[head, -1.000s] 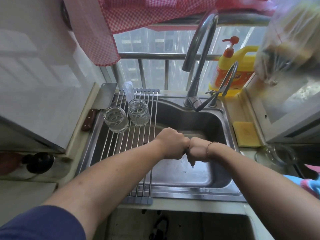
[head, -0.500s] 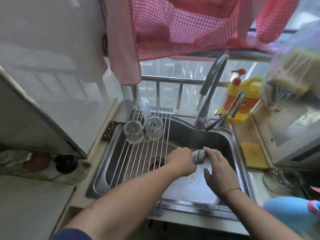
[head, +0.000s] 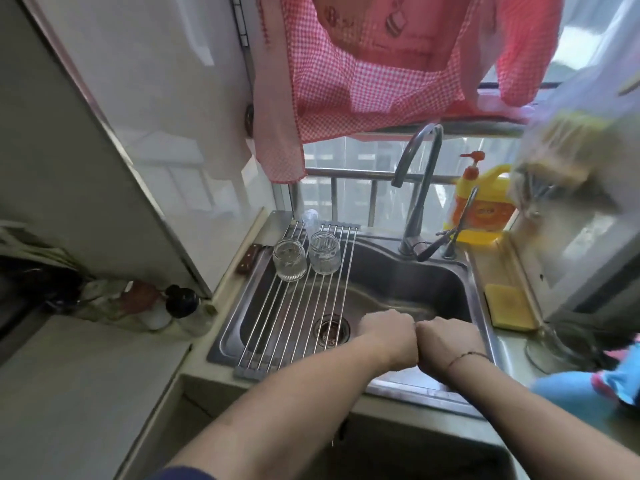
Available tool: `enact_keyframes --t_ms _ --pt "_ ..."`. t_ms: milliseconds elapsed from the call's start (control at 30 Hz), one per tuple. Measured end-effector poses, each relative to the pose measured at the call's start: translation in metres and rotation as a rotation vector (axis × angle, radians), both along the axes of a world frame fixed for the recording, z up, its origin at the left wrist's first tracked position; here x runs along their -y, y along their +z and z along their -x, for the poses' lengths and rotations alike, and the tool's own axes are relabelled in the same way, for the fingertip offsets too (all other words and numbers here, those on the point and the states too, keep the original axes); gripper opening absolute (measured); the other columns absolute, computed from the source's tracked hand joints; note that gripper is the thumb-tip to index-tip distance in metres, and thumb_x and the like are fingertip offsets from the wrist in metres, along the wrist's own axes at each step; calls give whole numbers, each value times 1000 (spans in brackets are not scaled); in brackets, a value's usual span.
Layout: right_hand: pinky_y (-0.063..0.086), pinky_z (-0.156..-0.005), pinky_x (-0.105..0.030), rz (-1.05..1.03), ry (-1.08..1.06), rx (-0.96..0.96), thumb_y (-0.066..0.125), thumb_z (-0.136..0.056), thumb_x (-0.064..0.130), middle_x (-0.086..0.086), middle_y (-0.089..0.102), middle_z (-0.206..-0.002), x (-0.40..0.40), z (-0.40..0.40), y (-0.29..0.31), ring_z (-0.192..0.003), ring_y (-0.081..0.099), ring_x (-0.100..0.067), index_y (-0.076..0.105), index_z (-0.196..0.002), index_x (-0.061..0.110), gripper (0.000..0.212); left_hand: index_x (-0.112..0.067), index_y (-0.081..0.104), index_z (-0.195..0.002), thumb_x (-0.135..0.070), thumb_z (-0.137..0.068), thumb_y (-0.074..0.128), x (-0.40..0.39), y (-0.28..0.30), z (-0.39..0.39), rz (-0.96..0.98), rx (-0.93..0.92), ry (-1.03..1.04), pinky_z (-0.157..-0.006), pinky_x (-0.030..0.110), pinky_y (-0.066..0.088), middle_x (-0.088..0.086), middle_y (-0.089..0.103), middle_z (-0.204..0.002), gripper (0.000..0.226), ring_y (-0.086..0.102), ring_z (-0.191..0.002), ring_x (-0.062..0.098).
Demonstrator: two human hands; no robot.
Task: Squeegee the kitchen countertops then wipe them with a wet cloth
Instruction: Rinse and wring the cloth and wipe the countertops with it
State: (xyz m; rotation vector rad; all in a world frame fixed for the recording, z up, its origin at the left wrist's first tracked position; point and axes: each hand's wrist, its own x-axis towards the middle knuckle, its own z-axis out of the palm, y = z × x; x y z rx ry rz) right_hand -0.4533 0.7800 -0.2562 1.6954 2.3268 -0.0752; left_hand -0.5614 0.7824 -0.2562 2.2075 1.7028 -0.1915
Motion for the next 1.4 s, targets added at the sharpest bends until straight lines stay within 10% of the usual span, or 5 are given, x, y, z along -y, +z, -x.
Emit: enact_keyframes --t_ms 233,633,967,1167,1400 --pt "47 -58 -27 187 -224 -356 53 -79 29 5 65 -79 -5 -7 0 -70 62 -17 58 -78 26 7 -24 64 -99 -22 -84 53 -3 0 8 -322 -15 -101 -65 32 39 4 68 -100 18 65 -93 32" --pt "57 -69 -34 212 -997 -1865 58 -89 -2 -15 64 -105 54 -47 -4 -87 67 -25 57 -112 14 29 -22 58 -85 -22 -70 64 -2 -10 -10 95 714 155 -67 38 53 0 63 -78 16 61 -69 20" --pt "48 -57 -27 -59 -1262 -1846 45 -78 -18 -13 64 -91 114 -71 -37 -77 60 -23 64 -96 17 43 -11 66 -103 -26 -77 63 14 -25 -51 872 903 82 -69 32 53 15 63 -102 30 62 -87 25" --pt "53 -66 -35 -144 -1412 -1841 76 -70 41 -7 74 -88 162 -75 -50 -78 68 -20 71 -92 14 35 -18 67 -109 -22 -84 72 50 -44 -69 838 1001 -66 -73 30 51 2 66 -97 26 62 -86 14" --pt "46 -63 -34 -121 -1453 -1748 69 -72 17 -7 59 -68 217 -104 -41 -64 55 -20 62 -68 16 8 -9 69 -83 -22 -81 69 91 -37 -114 619 855 -322 -69 27 48 3 67 -75 13 59 -68 10"
